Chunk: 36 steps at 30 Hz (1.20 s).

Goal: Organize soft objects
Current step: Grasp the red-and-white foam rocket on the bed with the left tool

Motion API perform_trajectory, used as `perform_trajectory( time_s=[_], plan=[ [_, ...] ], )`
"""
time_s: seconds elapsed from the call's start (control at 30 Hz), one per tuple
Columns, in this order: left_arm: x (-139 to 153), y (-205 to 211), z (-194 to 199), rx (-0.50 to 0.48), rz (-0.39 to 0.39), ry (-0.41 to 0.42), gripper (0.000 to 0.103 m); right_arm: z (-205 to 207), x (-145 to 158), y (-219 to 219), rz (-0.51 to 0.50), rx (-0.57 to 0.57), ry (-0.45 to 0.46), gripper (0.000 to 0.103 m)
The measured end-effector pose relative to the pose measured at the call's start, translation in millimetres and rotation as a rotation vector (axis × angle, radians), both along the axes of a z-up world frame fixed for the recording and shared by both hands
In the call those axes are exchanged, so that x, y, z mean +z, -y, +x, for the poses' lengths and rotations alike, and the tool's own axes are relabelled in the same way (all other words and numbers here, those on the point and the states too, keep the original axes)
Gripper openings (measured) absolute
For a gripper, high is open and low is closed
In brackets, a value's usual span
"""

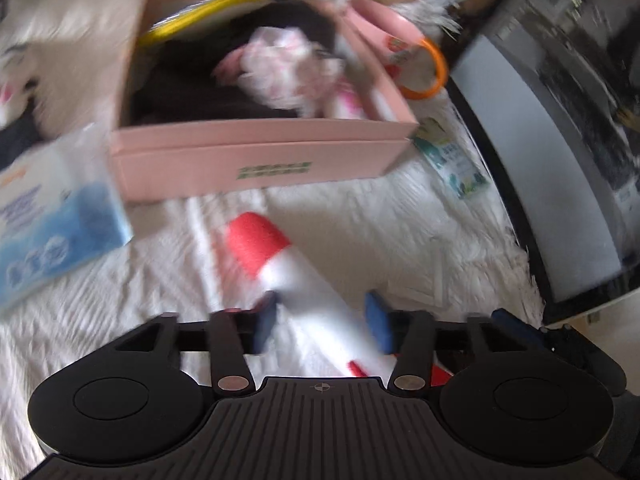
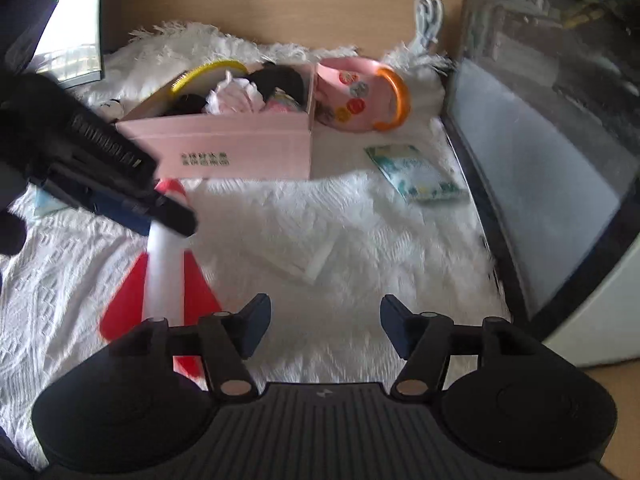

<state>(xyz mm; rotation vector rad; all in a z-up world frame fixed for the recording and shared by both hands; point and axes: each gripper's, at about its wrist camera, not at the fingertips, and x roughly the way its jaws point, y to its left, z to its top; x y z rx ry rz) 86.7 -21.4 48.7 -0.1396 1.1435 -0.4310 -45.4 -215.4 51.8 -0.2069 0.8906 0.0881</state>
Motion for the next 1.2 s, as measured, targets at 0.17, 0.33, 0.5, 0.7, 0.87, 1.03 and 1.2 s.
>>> perform_trajectory(
  time_s=[0.17, 0.33, 0.5, 0.7, 0.87, 1.03, 1.2],
  plan=[
    [-6.7, 24.6, -8.3, -0.086, 0.049, 0.024, 0.067, -9.4, -9.6, 16.0, 0.042, -0.082, -0.004, 0.076],
    [-10.1, 12.4, -10.3, -0.075, -0.005, 0.021, 0.064, -15.8, -13.2, 15.3, 0.029, -0.084, 0.012, 0.084],
    [-11.8, -13.8, -15.8, -0.072, -0.089, 0.015, 0.052, -15.7, -13.7, 16.6, 0.035, -0.094, 0.014, 0.086],
    [1.9, -48.6, -31.0, -0.089, -0.085, 0.036, 0.051, -17.8, -13.9, 14.0, 0.037, -0.094, 0.007, 0.093],
    [16.3, -71.3, -31.1, -0.158, -0.032, 0.015, 0.049, -16.8, -17.3, 10.3, 0.044, -0.092, -0.001, 0.103],
    [25.4, -78.5, -28.8, -0.216, 0.035, -0.005, 0.049, -17.9, -17.6, 4.9, 0.037, -0.127, -0.017, 0.103],
    [11.0, -75.9, -17.1, -0.103, -0.039, 0.03, 0.037, -14.5, -16.5, 3.0, 0.021, -0.08, -0.032, 0.103]
  ],
)
